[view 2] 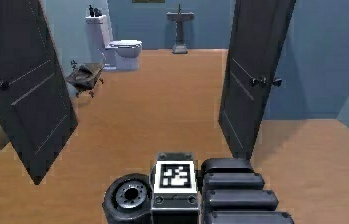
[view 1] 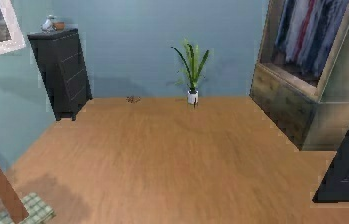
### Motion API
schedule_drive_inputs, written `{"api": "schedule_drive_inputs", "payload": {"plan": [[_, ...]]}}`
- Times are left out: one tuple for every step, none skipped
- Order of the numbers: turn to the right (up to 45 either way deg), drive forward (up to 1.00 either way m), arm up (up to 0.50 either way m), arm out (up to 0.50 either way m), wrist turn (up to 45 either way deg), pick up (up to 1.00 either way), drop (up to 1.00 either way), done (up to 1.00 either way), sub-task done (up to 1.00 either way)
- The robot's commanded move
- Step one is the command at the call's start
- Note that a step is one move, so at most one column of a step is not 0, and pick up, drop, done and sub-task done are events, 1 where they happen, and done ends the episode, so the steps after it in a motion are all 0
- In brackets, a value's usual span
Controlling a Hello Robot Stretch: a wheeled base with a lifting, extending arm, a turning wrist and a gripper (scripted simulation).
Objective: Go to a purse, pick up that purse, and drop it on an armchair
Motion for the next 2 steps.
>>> {"api": "schedule_drive_inputs", "payload": {"plan": [[-45.0, 0.0, 0.0, 0.0, 0.0, 0.0, 0.0, 0.0, 0.0], [-45.0, 0.0, 0.0, 0.0, 0.0, 0.0, 0.0, 0.0, 0.0]]}}
